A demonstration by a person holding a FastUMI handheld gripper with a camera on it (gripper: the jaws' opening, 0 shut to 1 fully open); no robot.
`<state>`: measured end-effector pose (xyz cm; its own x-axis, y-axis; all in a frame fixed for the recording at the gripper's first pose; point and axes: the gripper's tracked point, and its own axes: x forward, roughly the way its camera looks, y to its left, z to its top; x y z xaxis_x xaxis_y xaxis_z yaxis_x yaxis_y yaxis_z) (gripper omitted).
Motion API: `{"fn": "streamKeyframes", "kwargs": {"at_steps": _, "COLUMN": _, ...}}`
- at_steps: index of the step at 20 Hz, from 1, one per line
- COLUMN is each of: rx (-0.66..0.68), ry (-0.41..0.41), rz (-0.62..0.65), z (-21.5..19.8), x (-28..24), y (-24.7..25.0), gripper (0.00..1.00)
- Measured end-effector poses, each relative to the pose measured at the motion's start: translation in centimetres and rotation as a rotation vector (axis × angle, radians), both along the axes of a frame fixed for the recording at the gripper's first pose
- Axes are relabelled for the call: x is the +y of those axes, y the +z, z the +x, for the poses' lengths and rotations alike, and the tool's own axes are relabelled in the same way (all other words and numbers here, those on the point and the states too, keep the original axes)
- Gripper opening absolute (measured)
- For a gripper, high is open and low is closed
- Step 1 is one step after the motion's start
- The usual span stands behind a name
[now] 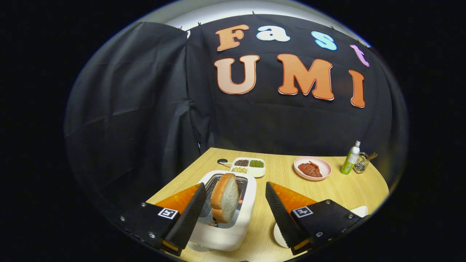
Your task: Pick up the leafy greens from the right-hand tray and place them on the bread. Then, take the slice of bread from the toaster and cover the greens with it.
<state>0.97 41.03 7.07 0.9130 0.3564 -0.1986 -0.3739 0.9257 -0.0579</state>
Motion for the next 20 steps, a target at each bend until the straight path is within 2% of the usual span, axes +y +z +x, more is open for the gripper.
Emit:
{"fn": "streamKeyframes", "kwargs": {"at_steps": 7, "rx": 0.013, "ry": 0.011, "rz": -0.033, "z": 0.2, "x": 1.8, "y": -1.7, "gripper": 0.98}}
{"fn": "streamKeyframes", "kwargs": {"at_steps": 13, "rx": 0.010, "ry": -0.052, "rz": -0.053, "z": 1.6, "x": 1.2, "y": -2.8, "gripper": 0.97}}
{"fn": "streamKeyframes", "kwargs": {"at_steps": 14, "rx": 0.009, "ry": -0.062, "rz": -0.057, "z": 1.9, "x": 1.1, "y": -3.0, "gripper": 0.93}}
{"fn": "streamKeyframes", "kwargs": {"at_steps": 15, "rx": 0.016, "ry": -0.064, "rz": -0.058, "z": 2.1, "x": 1.1, "y": -3.2, "gripper": 0.83}}
{"fn": "streamKeyframes", "kwargs": {"at_steps": 16, "rx": 0.028, "ry": -0.060, "rz": -0.054, "z": 2.2, "x": 1.4, "y": -3.7, "gripper": 0.78}}
{"fn": "streamKeyframes", "kwargs": {"at_steps": 18, "rx": 0.041, "ry": -0.058, "rz": -0.047, "z": 2.4, "x": 1.6, "y": -4.1, "gripper": 0.62}}
{"fn": "streamKeyframes", "kwargs": {"at_steps": 19, "rx": 0.043, "ry": -0.065, "rz": -0.046, "z": 2.6, "x": 1.5, "y": -4.3, "gripper": 0.46}}
{"fn": "streamKeyframes", "kwargs": {"at_steps": 20, "rx": 0.038, "ry": -0.073, "rz": -0.044, "z": 2.4, "x": 1.4, "y": -4.2, "gripper": 0.36}}
